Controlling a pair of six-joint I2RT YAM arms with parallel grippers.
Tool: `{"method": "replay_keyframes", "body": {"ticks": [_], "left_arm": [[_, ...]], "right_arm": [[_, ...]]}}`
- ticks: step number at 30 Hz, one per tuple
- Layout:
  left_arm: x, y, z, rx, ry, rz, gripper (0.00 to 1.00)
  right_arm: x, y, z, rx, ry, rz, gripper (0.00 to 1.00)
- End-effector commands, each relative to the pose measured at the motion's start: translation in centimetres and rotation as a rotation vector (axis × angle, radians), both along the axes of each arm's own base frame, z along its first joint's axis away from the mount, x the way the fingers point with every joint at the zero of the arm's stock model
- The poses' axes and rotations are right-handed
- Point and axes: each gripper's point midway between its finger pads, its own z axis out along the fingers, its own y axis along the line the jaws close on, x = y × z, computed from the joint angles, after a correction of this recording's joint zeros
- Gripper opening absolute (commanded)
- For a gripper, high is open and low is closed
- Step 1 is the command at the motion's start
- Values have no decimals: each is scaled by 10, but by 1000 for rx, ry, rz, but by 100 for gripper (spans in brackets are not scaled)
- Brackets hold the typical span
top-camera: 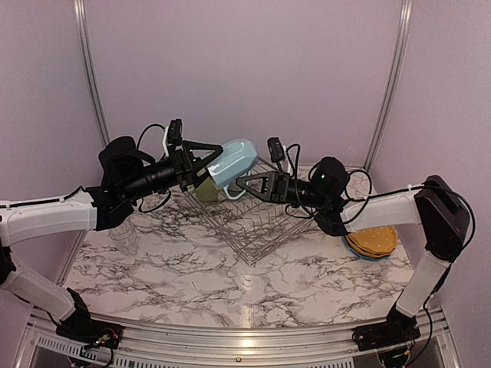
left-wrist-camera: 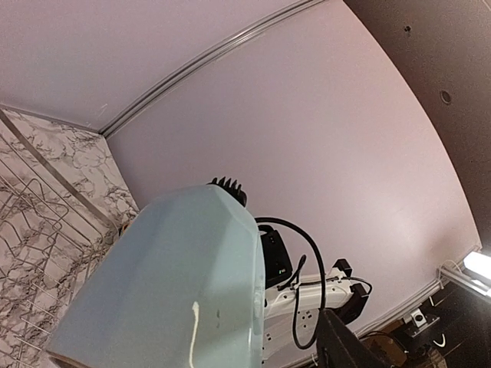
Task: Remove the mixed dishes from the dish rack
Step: Pass from the right arm to the left, then place the cup at the corner of the board.
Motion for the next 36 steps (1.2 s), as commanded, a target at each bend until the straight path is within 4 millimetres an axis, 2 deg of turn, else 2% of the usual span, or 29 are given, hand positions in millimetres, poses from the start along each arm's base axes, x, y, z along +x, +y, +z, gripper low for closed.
{"method": "replay_keyframes", "body": {"ticks": [1, 3, 9, 13, 14, 19, 24, 27, 30, 36], "left_arm": [[-2, 2, 13, -56, -20, 2, 52], [-3, 4, 14, -77, -13, -1, 45], [-5, 5, 10, -125, 31, -20, 16], [-5, 5, 8, -128, 43, -20, 2], [-5, 5, 6, -121, 46, -18, 0], [0, 5, -2, -31, 60, 10, 0], [4, 19, -6, 106, 27, 97, 0], [9, 35, -12, 205, 31, 187, 0], [13, 51, -19, 316, 31, 265, 0], [18, 87, -53, 612, 72, 391, 0]], "right_arm": [[-4, 0, 35, 88, -110, -8, 0], [-5, 1, 35, 93, -108, -1, 0], [-8, 7, 32, 84, -104, 14, 0], [-9, 8, 30, 83, -95, 21, 0], [-9, 9, 29, 82, -91, 22, 5], [-4, 8, 19, 56, -70, -7, 36], [15, 1, -3, 0, 6, -82, 77], [24, -4, -15, -12, 48, -97, 84], [30, -10, -24, -17, 71, -112, 86], [40, -20, -36, -32, 111, -141, 86]]}}
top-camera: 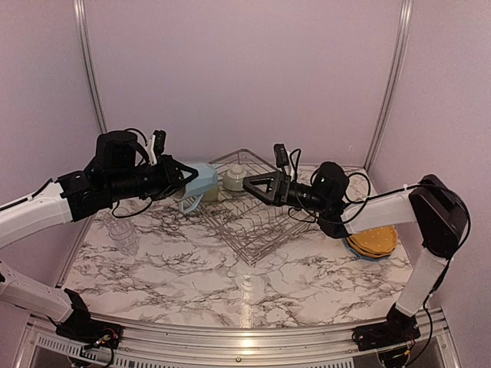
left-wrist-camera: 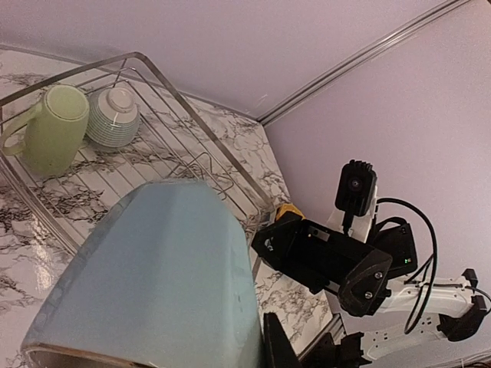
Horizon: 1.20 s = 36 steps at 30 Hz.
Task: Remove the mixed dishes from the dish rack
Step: Place the cup at the corner of the board.
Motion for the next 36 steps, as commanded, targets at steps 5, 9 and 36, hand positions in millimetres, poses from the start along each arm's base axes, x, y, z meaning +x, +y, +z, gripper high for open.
{"method": "replay_keyframes", "body": {"ticks": [5, 9, 36], "left_arm": [[-5, 60, -35, 440, 48, 117, 0], [-22, 80, -69, 601, 160, 95, 0], [-110, 156, -225, 1213, 597, -133, 5]], "right_arm": [[13, -11, -10, -8, 31, -44, 86], [17, -12, -12, -29, 23, -64, 86], [23, -16, -15, -86, 0, -103, 86]]}}
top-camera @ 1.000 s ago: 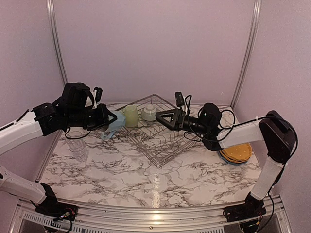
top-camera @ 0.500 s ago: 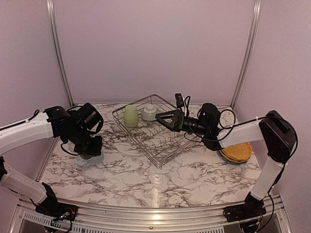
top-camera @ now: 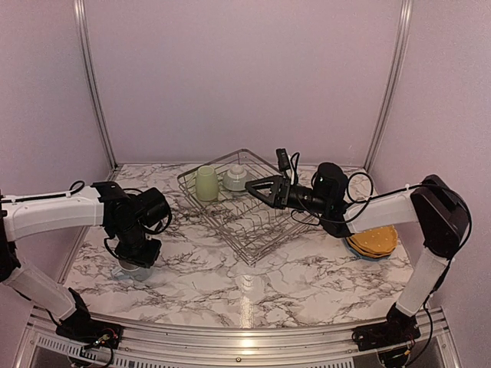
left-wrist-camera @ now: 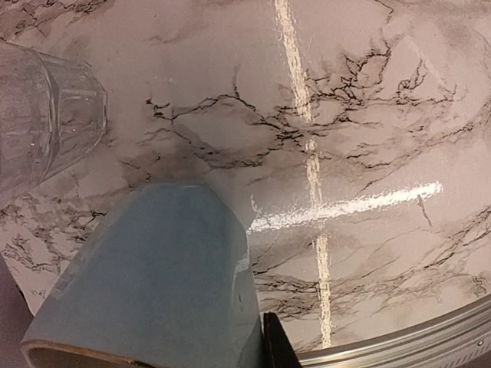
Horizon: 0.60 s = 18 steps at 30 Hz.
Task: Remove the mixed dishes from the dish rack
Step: Place the cup at the corner of the board.
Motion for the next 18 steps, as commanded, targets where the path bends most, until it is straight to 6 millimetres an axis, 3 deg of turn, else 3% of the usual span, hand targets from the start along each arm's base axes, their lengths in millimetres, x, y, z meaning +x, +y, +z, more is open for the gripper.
{"method": "replay_keyframes", "body": {"ticks": [1, 3, 9, 18], "left_arm": [[-8, 19, -6, 93, 17, -19, 6], [-8, 20, -7, 99, 16, -14, 11], [-3, 16, 7, 59, -30, -13, 42], [7, 11, 45, -14, -133, -9, 64]], "right_arm": [[6, -5, 10, 3, -27, -27, 86], [5, -3, 9, 3, -22, -22, 86], [6, -4, 8, -4, -20, -27, 86], [12, -3, 1, -47, -14, -52, 86]]}}
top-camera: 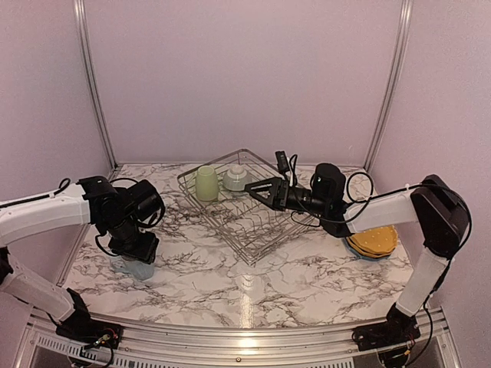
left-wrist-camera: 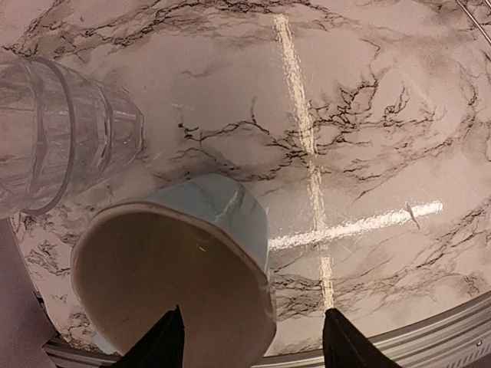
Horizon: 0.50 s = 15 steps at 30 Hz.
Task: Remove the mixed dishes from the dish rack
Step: Place the cup at the corner of the board, then grab the cup from the dish rack.
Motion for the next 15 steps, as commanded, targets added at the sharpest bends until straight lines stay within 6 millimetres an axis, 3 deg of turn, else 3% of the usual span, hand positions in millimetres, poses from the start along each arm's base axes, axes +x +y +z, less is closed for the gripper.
{"method": "replay_keyframes", "body": {"ticks": [1, 4, 7, 11, 15], "left_arm": [[2, 2, 29, -32, -59, -5, 66], [6, -1, 50, -70, -111, -38, 73], [16, -1, 89, -123, -239, -64, 80], [38, 0, 161, -238, -526, -56, 88], [53, -16, 234, -457, -794, -64, 92]], "right_arm": [[9, -2, 10, -24, -36, -36, 86], [15, -4, 3, -81, -35, -68, 86], [23, -7, -3, -153, -51, -110, 86], [38, -11, -1, -244, -89, -180, 87], [61, -15, -11, -382, -111, -268, 87]]}}
